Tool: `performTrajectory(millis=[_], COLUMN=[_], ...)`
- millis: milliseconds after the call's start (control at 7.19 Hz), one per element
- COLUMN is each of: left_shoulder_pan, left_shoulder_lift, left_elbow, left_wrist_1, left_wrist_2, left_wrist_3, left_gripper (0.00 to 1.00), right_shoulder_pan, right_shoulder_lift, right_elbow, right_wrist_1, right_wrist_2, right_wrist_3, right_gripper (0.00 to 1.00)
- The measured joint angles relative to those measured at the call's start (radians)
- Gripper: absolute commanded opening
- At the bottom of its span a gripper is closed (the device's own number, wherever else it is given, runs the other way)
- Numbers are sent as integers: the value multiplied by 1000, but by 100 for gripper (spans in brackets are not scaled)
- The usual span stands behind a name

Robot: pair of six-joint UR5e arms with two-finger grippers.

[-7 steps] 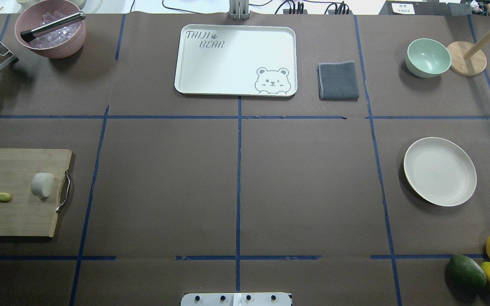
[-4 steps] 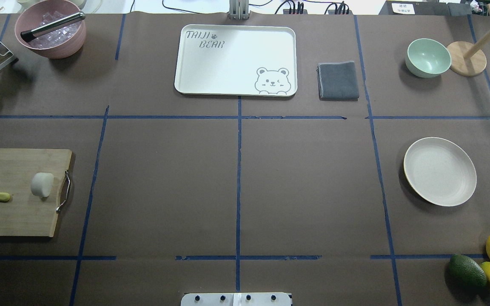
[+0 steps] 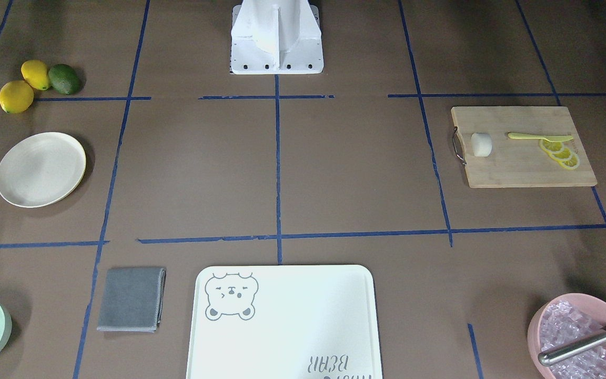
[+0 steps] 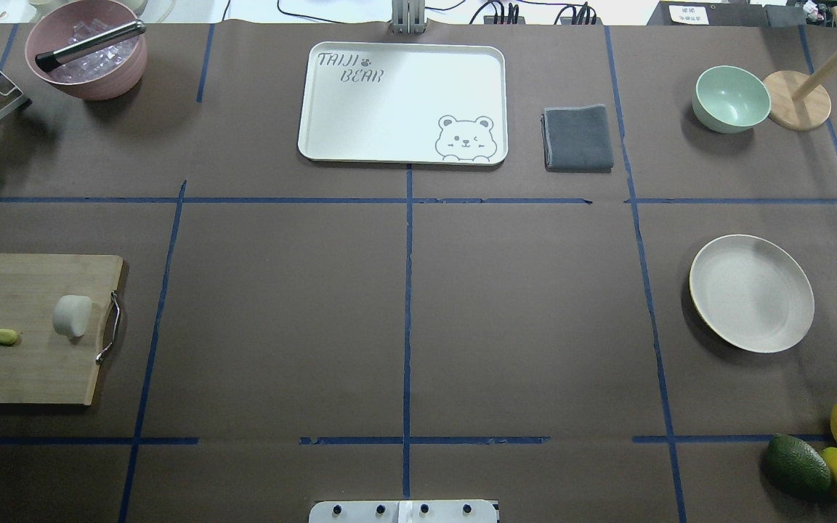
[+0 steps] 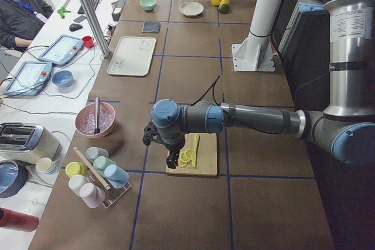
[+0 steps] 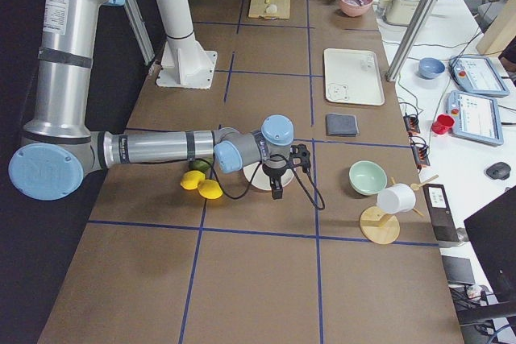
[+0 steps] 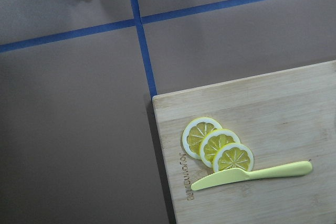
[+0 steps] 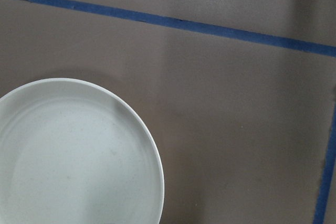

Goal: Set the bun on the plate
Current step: 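Reach the right gripper to the white plate rim and grasp it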

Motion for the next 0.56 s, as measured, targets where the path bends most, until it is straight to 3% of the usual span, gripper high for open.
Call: performTrajectory(millis=[139,417,557], left_shoulder_pan=[0,0,0], left_shoulder_lift=[0,0,0], left_elbow=[0,0,0], left_wrist_1=[0,0,0], left_wrist_2=[0,-1,-1], left_wrist_3=[0,0,0], left_gripper=[100,100,100], right_shoulder_pan=[-31,-90,-112], right_shoulder_lift=[7,26,31], right_elbow=[-57,-98,-105], right_wrist_1=[109,207,217], right_wrist_2=[-15,-36,-49], right_wrist_3=[84,227,250], right_gripper=[99,95,84])
